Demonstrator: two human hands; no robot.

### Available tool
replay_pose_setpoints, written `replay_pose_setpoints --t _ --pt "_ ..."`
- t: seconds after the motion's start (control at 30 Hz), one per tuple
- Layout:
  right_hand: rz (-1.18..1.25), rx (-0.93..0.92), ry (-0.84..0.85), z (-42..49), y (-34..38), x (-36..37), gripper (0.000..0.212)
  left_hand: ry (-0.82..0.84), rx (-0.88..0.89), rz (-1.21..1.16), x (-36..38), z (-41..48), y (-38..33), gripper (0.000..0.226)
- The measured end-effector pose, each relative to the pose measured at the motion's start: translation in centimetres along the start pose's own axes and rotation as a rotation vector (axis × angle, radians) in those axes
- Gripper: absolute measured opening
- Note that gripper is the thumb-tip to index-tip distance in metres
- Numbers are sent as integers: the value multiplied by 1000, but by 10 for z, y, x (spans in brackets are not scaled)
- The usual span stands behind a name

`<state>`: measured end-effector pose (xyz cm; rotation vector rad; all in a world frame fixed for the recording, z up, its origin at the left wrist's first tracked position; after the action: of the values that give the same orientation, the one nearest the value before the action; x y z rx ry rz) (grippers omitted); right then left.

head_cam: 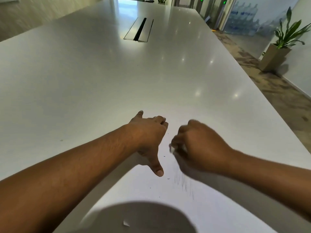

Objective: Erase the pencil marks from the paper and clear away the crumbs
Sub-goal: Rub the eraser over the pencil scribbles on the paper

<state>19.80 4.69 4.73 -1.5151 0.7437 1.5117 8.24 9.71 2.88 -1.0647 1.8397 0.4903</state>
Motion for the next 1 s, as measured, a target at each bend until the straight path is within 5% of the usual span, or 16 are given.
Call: replay_pose_setpoints --t 0.1,0.3,0.43,0.6,0.77,0.93,1.0 --pt "6 215 -6 26 -50 8 21 -6 -1 -3 0 0 0 140" --pt "26 -58 32 -7 1 1 27 -13 7 -18 1 2 1 141" --pt "-22 167 -12 18 -47 7 23 -12 9 -13 2 3 1 144" --pt "11 -38 -2 -9 -3 4 28 -6 12 -11 1 3 1 145" --pt "-31 176 -42 25 -53 6 23 -14 20 1 1 4 1 147" --pt "-44 -10 -41 15 -11 5 27 -20 28 -4 3 5 3 148" --pt "-90 78 -48 25 -29 3 30 -17 25 -2 4 5 3 149"
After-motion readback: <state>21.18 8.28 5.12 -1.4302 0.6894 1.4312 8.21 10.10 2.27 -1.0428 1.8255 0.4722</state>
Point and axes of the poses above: each hand's wrist, its own z-axis towards the middle knuckle, its own x-axis out of the palm, y = z × x, the point moved 5 cm from there along z, towards the middle knuckle, and after that the axes turned 11 degrees about -z, right-handed, at the moved point
